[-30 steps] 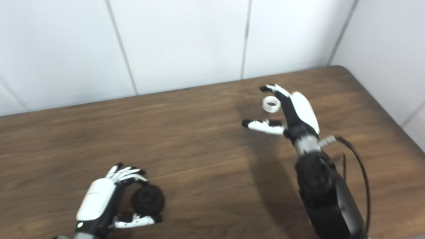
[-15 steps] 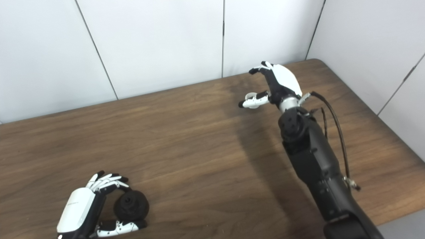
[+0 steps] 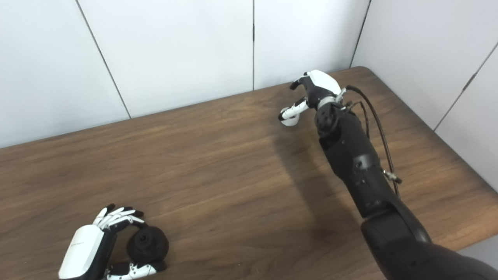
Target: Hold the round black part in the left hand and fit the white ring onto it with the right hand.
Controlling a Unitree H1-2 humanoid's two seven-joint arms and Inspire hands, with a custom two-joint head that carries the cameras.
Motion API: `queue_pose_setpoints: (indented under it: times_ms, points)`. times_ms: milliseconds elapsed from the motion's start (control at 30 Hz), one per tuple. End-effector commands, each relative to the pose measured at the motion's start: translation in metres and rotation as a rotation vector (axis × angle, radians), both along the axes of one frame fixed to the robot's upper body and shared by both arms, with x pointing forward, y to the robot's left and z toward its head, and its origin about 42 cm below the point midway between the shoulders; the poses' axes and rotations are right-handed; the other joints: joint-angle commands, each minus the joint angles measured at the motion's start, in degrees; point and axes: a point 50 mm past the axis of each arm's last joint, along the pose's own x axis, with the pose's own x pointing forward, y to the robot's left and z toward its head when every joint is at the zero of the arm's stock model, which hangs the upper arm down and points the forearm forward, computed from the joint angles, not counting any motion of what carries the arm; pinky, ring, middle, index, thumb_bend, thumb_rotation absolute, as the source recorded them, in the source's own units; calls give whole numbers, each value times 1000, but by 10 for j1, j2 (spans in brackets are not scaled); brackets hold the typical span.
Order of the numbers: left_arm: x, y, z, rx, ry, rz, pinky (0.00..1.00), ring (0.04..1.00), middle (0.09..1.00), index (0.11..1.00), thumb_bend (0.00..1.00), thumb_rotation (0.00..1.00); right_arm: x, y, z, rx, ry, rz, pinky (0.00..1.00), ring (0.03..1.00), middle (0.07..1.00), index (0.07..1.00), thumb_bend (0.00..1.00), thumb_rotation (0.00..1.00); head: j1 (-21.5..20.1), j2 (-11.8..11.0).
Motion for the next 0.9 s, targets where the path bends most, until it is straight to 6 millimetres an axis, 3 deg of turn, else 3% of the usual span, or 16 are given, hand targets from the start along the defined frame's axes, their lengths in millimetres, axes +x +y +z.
queue_pose_setpoints:
  times_ms: [0,400,867]
  points:
    - [-1,5,3,17,0,5,957,837,762,484,521,46,12,-6,37,-47,-55,-16,1000,1000,978,756,854,270,1,1]
    - [-1,4,4,-4,1,14,964,839,760,485,520,45,19,-5,34,-79,63,-38,1000,994,950,752,855,285,10,4]
    - [-1,2,5,3,-6,17,955,838,758,485,521,46,15,-1,13,-70,83,-46,1000,1000,941,739,813,258,19,5]
